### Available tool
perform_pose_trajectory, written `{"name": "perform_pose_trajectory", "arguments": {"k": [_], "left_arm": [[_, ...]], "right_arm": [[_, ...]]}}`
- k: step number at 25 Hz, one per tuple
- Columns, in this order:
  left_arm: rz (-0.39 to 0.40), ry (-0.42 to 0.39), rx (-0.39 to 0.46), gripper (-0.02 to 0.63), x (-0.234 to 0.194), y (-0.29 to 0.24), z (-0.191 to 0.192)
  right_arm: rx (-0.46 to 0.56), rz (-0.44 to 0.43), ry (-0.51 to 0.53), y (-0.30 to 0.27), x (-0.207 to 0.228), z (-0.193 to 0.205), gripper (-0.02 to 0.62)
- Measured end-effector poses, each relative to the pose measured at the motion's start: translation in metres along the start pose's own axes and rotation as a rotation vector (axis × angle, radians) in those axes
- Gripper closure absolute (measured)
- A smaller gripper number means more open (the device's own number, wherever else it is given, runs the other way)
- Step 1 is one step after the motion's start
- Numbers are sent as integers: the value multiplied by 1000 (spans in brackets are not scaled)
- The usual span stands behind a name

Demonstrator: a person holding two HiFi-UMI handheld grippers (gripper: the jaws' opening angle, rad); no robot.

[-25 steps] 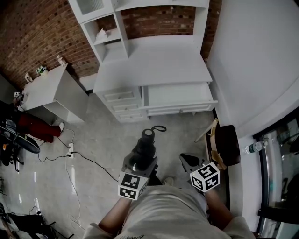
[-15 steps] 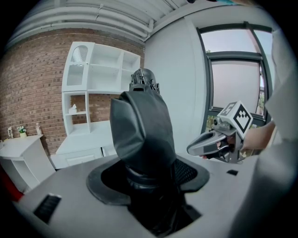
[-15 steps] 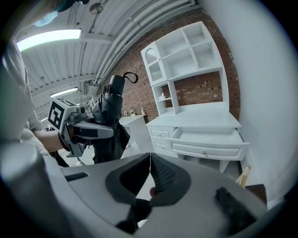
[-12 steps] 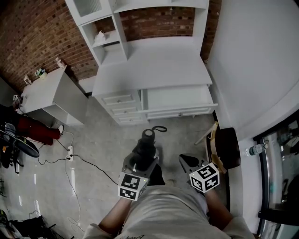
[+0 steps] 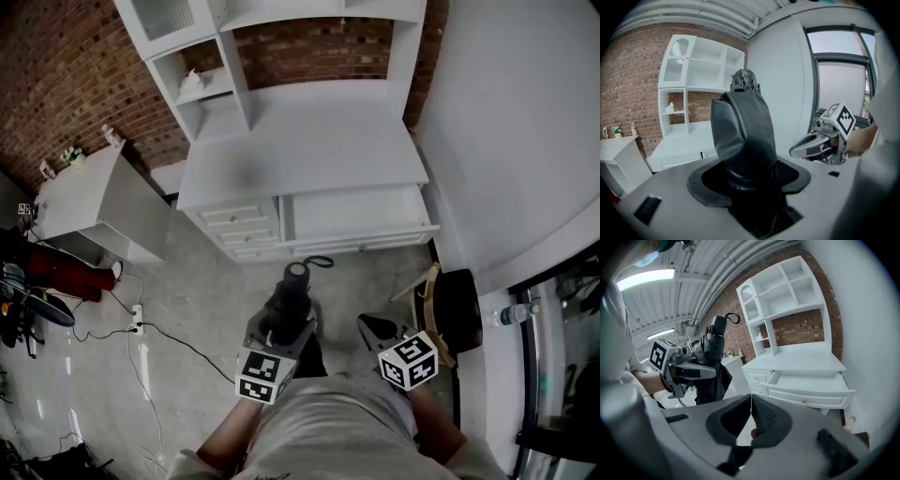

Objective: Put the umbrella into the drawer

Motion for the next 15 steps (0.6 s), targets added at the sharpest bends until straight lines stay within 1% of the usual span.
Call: {"name": "perform_pose_trajectory", "arguments": {"k": [15], "left_arm": [[58, 10, -20, 324, -73, -92, -42]], "right_arm": [[-18, 42, -35, -70, 67, -57, 568]]}}
Point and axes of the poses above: the fingertips, and each gripper's own axes: y backward along the fingers, x to its right, z out of its underside, the point moved 9 cm from there along y, backward along the fingers, and after that the axes turned 4 degrees about x, right-handed, at the moved point
